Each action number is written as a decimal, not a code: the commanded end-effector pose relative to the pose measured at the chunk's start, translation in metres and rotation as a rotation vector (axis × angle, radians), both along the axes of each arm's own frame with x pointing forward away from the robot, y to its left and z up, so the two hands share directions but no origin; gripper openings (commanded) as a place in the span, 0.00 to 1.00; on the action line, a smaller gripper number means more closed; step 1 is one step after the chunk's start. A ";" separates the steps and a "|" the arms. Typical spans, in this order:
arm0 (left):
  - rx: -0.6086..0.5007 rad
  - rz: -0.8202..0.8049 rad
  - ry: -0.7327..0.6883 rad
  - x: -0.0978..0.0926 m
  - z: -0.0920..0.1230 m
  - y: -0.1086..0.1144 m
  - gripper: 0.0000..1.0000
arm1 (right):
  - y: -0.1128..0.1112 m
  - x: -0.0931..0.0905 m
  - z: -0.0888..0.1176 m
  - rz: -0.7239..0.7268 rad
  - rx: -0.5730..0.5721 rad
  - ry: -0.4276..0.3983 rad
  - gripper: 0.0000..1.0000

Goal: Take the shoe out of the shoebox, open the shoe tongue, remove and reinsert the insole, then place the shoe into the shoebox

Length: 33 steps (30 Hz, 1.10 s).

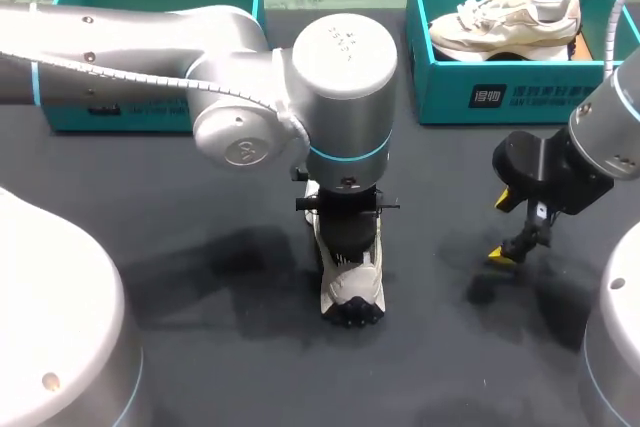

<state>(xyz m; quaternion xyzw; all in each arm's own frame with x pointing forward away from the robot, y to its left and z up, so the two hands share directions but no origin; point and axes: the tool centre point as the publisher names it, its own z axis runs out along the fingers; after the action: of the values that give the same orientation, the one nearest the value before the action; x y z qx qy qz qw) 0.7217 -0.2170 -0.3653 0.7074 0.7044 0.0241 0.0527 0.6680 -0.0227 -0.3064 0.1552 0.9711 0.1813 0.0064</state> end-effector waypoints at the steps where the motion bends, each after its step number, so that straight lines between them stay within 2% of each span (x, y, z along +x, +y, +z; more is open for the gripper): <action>1: 0.018 -0.003 0.007 0.001 -0.001 -0.004 1.00 | 0.000 -0.002 -0.001 -0.002 -0.002 -0.002 1.00; 6: 0.009 -0.023 0.012 -0.004 0.003 -0.002 1.00 | 0.000 -0.002 -0.001 -0.002 -0.002 -0.002 1.00; 15: -0.011 -0.052 0.041 0.004 0.014 0.004 1.00 | 0.000 -0.002 -0.001 -0.002 -0.002 -0.002 1.00; 33: -0.029 -0.057 0.099 0.042 0.029 0.003 1.00 | 0.000 -0.002 -0.001 -0.002 -0.002 -0.002 1.00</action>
<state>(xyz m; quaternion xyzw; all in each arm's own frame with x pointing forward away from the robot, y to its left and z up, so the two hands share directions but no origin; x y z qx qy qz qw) 0.7600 -0.2156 -0.3386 0.7260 0.6866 -0.0209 0.0315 0.6680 -0.0227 -0.3065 0.1552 0.9711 0.1813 0.0065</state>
